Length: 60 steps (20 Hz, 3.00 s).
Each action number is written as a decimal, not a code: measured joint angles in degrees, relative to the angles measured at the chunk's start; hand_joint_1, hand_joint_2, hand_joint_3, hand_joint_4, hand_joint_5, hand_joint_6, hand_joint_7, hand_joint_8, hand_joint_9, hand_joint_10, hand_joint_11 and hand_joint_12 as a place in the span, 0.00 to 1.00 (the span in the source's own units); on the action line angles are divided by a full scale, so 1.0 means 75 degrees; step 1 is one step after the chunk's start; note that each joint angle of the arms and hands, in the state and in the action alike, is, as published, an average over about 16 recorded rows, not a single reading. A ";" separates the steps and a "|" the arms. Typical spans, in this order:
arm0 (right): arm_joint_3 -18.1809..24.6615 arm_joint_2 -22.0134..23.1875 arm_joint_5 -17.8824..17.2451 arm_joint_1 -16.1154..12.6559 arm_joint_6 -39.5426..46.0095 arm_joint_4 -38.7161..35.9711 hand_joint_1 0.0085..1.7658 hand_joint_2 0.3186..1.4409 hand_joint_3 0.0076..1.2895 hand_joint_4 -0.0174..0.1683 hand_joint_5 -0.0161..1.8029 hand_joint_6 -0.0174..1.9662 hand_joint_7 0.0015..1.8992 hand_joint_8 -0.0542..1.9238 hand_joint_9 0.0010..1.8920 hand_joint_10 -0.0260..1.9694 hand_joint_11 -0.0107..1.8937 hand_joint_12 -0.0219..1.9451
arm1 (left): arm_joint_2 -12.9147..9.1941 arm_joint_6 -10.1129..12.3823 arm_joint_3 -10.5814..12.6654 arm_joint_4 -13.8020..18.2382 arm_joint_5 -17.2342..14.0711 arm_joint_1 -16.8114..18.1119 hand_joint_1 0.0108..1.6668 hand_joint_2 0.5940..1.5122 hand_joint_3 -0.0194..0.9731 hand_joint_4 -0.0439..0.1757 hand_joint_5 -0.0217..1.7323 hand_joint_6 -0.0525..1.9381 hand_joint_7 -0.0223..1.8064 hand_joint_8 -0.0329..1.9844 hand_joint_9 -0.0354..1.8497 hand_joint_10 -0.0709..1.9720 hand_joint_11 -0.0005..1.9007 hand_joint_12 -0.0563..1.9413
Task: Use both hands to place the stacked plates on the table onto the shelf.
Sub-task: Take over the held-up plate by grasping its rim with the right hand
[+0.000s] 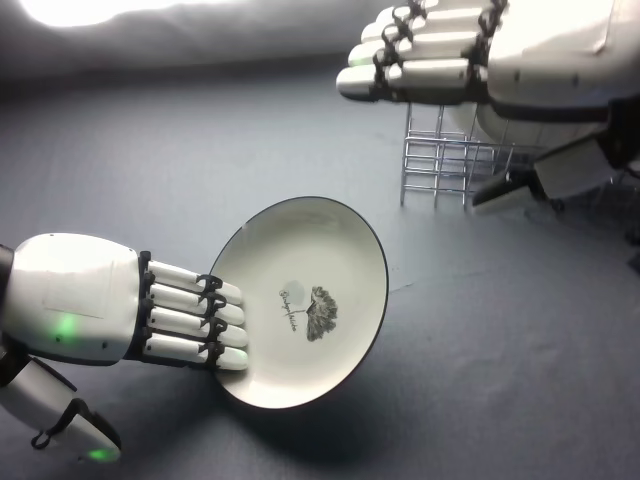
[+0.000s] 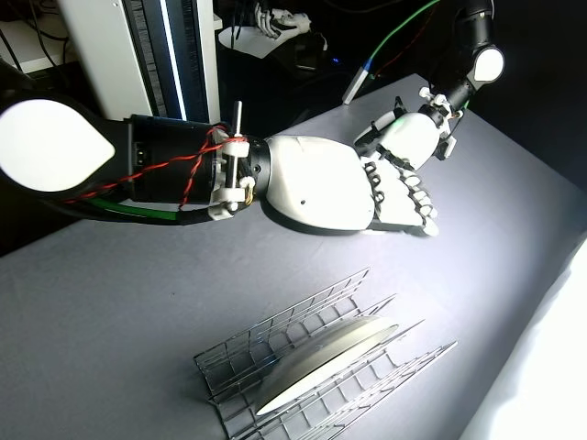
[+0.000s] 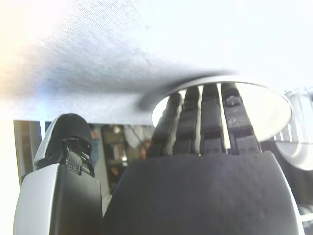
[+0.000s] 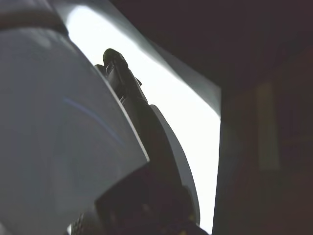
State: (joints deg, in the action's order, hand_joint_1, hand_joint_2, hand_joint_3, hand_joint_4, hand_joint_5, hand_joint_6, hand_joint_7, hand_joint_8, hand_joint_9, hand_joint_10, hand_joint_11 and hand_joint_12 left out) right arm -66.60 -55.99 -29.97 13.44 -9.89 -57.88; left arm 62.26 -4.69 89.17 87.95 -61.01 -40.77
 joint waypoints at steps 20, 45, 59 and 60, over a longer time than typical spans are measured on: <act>-0.0166 -0.0990 -0.0630 0.0694 -0.0106 -0.3185 0.55 0.65 0.00 0.11 0.05 0.02 0.04 0.03 0.03 0.02 0.02 0.15 | -0.0033 0.0014 -0.0088 -0.0143 0.0021 -0.0171 0.00 0.65 0.03 0.15 0.03 0.01 0.05 0.01 0.05 0.03 0.01 0.08; -0.0924 -0.2611 0.0303 0.1129 -0.0355 -0.2624 0.65 0.63 0.00 0.08 0.25 0.01 0.22 0.03 0.21 0.03 0.02 0.56 | -0.0015 0.0040 -0.0082 -0.0112 -0.0035 -0.0126 0.00 0.65 0.03 0.15 0.03 0.01 0.04 0.01 0.05 0.03 0.01 0.06; -0.0981 -0.2679 0.0273 0.1161 -0.0425 -0.2373 0.68 0.60 0.00 0.08 0.37 0.01 0.34 0.02 0.33 0.03 0.03 0.67 | -0.0023 0.0098 -0.0081 -0.0137 -0.0053 -0.0106 0.00 0.65 0.03 0.15 0.03 0.01 0.04 0.01 0.05 0.03 0.01 0.04; -0.0981 -0.2677 0.0278 0.1164 -0.0426 -0.2364 0.68 0.60 0.01 0.08 0.37 0.01 0.34 0.02 0.33 0.03 0.03 0.67 | -0.0030 0.0122 -0.0082 -0.0119 -0.0061 -0.0072 0.00 0.65 0.03 0.15 0.03 0.01 0.05 0.01 0.05 0.03 0.01 0.05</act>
State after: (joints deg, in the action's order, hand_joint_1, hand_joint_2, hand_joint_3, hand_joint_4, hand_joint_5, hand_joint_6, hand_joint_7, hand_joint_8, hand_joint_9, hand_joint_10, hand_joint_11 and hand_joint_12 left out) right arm -73.95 -76.08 -27.89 22.18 -13.09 -75.61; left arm 62.03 -3.78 88.56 87.06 -61.47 -41.31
